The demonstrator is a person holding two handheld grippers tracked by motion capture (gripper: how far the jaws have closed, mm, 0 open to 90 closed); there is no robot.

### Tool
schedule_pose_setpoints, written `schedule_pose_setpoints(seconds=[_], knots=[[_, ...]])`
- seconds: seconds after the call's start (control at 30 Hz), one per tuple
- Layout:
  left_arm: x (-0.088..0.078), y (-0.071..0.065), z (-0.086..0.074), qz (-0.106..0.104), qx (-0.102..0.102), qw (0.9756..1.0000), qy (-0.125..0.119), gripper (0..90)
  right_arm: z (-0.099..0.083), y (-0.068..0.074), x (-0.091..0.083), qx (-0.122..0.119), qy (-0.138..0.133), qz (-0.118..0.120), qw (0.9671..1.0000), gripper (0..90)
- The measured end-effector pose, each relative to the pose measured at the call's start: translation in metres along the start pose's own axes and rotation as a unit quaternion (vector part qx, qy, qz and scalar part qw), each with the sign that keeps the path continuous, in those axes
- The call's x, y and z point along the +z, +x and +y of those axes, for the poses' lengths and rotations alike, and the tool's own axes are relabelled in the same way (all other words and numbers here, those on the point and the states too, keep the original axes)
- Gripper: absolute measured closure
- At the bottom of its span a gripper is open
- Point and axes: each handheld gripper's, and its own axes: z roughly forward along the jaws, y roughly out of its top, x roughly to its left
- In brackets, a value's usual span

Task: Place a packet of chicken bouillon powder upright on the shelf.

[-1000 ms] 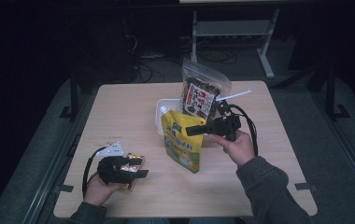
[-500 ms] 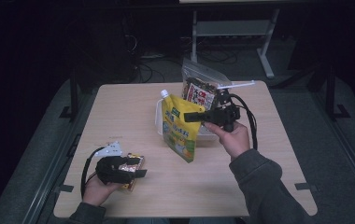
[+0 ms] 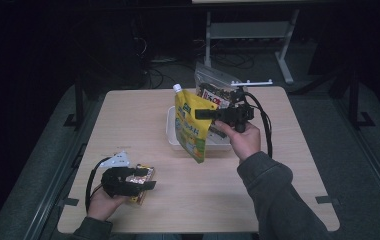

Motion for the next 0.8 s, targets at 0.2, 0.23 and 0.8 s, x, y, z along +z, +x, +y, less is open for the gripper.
schedule_pose_setpoints(seconds=[0.2, 0.23, 0.8], knots=[[-0.001, 0.0, 0.0, 0.003, 0.0, 1.0, -0.002, 36.7, 0.007, 0.001, 0.006, 0.002, -0.013, -0.009, 0.9999, 89.6], [-0.002, 0.0, 0.0, 0.004, 0.0, 1.0, -0.002, 36.6, 0.008, 0.001, 0.007, 0.001, -0.015, -0.01, 0.9998, 89.7], [-0.003, 0.003, -0.001, 0.006, -0.003, 1.0, -0.002, 35.8, 0.025, -0.001, 0.025, 0.0, -0.056, -0.054, 0.997, 89.6]])
